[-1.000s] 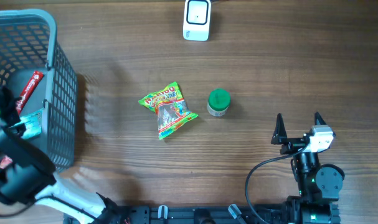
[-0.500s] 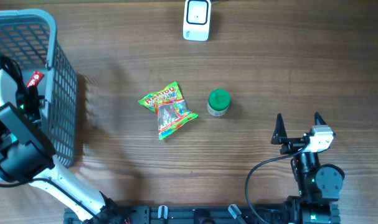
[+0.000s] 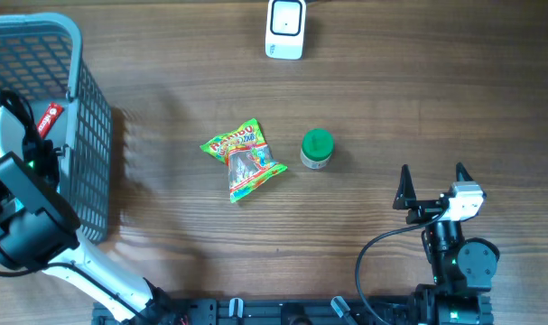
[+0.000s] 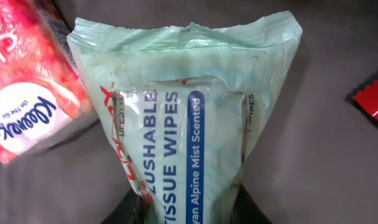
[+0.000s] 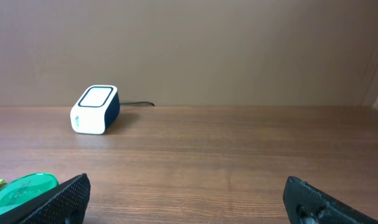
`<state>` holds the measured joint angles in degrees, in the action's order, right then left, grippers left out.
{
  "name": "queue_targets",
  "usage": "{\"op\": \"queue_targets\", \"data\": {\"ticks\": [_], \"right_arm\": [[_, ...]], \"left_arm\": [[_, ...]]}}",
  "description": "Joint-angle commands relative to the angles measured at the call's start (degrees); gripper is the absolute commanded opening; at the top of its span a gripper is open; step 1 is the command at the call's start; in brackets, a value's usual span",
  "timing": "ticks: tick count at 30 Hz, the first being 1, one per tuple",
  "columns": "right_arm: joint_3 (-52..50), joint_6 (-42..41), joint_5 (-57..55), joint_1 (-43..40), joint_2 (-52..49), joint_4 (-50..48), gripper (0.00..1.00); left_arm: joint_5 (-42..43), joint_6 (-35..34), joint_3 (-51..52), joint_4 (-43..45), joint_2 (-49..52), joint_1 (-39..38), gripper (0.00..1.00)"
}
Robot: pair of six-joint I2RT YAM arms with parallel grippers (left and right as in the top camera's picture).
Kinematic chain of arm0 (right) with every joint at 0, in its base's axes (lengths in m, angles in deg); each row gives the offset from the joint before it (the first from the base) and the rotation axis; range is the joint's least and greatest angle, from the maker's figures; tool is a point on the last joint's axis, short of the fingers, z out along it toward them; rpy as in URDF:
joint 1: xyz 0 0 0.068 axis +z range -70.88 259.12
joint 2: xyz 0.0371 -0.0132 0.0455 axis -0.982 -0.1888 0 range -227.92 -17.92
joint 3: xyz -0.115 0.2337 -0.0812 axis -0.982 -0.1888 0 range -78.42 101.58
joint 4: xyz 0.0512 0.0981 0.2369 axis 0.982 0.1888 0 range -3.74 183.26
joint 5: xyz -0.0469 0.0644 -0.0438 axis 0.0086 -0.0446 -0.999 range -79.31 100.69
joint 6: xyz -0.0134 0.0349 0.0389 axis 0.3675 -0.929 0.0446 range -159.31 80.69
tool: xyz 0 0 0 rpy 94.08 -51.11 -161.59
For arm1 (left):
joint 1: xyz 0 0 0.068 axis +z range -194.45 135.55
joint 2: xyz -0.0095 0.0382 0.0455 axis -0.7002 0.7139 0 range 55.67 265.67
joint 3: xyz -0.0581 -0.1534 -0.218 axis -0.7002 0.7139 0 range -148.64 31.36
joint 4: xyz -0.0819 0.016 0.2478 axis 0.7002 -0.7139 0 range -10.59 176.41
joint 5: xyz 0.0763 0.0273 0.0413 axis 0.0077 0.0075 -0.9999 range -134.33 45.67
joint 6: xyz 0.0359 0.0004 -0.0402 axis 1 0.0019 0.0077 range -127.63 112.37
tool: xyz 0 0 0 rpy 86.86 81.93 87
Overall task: Scan the item barcode
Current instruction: 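Return the left gripper to the basket and grasp the blue wipes pack, then place the blue wipes pack between the Haribo bag and jar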
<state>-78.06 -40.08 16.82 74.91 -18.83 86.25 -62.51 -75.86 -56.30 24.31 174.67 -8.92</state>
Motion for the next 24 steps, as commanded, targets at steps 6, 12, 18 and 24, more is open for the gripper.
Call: {"op": "queue_targets", "data": {"ticks": [6, 12, 18, 24], "right_arm": [[-0.1, 0.7, -0.8, 0.2, 0.1, -0.3, 1.00], [-0.1, 0.6, -0.8, 0.2, 0.1, -0.3, 1.00], [-0.1, 0.6, -0.8, 0.2, 0.1, -0.3, 1.00], [-0.1, 0.6, -0.8, 0.2, 0.1, -0.3, 1.00]], "left_arm": [[0.8, 6.8, -0.3, -0.7, -11.1, 0.7, 0.24], [4.1, 11.3, -6.6, -2.5, -26.0, 0.6, 0.26], [20.3, 11.5, -7.5, -1.5, -44.1, -1.8, 0.26], [23.6, 11.5, -7.5, -1.1, -51.8, -21.6, 0.26]]}}
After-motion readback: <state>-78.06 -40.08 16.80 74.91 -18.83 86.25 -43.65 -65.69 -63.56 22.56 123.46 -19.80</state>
